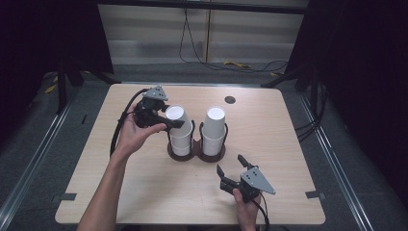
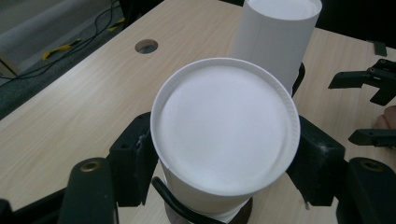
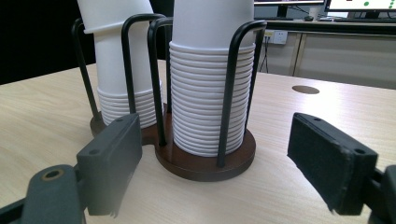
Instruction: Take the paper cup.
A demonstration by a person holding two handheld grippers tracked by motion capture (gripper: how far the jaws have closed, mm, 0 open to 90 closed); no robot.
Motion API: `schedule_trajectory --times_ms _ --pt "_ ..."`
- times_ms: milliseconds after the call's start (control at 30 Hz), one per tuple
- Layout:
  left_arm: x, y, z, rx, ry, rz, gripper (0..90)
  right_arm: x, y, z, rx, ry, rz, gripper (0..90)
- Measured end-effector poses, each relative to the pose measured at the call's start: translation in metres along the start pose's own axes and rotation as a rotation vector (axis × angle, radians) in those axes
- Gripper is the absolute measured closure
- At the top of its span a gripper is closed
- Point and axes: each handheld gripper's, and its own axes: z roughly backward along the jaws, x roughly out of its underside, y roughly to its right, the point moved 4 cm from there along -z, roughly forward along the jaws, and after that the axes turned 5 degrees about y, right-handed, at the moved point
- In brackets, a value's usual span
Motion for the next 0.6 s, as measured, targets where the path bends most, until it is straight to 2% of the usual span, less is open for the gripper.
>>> schedule_trajectory --times_ms 433,567,600 --pt "-0.005 0.001 0.015 -0.010 0.079 0.018 33.2 0.000 0.000 0.000 -0.001 0.000 0.002 17.4" --pt "-0.007 0.003 0.021 -0.008 0.117 0.007 33.1 0.000 0.000 0.000 0.000 0.001 0.002 17.4" --pt "-0.008 0.005 0.022 0.001 0.129 -0.009 33.1 0.000 0.000 0.000 0.001 0.000 0.001 17.4"
